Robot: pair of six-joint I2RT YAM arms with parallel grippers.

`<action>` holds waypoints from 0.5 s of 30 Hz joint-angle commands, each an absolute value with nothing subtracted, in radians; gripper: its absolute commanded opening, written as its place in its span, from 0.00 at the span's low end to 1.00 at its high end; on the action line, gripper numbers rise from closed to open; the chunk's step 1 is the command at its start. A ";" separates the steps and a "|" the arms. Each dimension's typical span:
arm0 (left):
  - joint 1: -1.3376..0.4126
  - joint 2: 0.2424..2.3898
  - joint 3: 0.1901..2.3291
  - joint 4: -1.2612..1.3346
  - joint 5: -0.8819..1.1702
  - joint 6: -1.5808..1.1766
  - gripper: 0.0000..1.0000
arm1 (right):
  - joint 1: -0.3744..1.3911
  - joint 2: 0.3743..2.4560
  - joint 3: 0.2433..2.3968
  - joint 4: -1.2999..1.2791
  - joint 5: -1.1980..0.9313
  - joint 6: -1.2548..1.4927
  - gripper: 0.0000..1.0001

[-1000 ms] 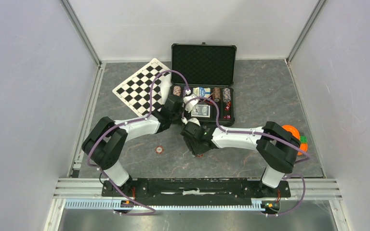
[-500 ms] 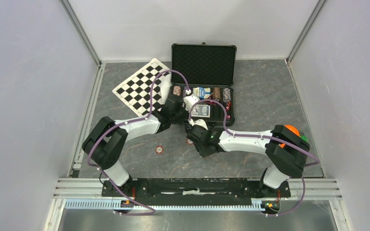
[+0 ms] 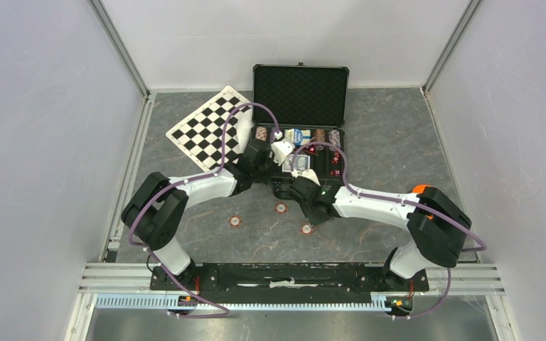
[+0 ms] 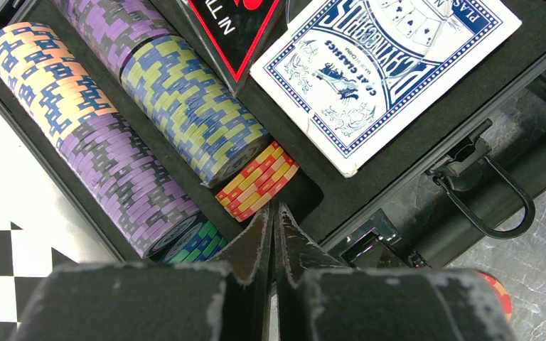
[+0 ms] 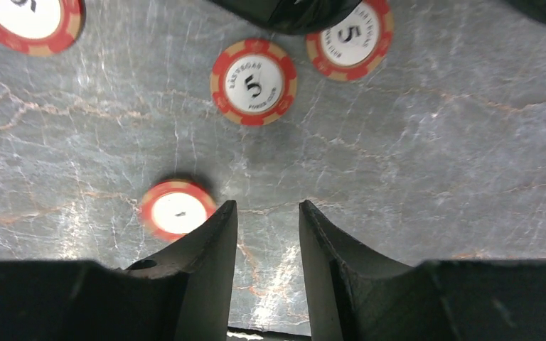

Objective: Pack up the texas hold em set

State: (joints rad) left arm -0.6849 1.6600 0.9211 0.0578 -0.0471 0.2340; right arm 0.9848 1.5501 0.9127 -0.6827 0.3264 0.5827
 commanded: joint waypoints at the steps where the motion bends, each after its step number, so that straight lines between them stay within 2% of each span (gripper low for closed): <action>1: -0.689 1.666 0.954 0.074 -0.037 0.208 0.07 | 0.935 1.487 0.965 -0.674 0.333 0.530 0.43; 6: -0.688 1.668 0.955 0.074 -0.031 0.206 0.07 | 0.879 1.474 0.990 -0.649 0.271 0.484 0.44; 9: -0.689 1.670 0.957 0.074 -0.030 0.207 0.07 | 0.890 1.454 0.943 -0.595 0.200 0.508 0.63; 13: -0.690 1.668 0.956 0.072 -0.031 0.207 0.07 | 0.968 1.468 0.921 -0.568 0.183 0.554 0.77; 15: -0.690 1.668 0.957 0.072 -0.029 0.207 0.07 | 1.009 1.494 0.931 -0.570 0.184 0.569 0.81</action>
State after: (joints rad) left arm -0.6853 1.6600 0.9230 0.0544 -0.0460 0.2340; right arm 0.9379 1.4765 0.9268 -0.6109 0.2214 0.5320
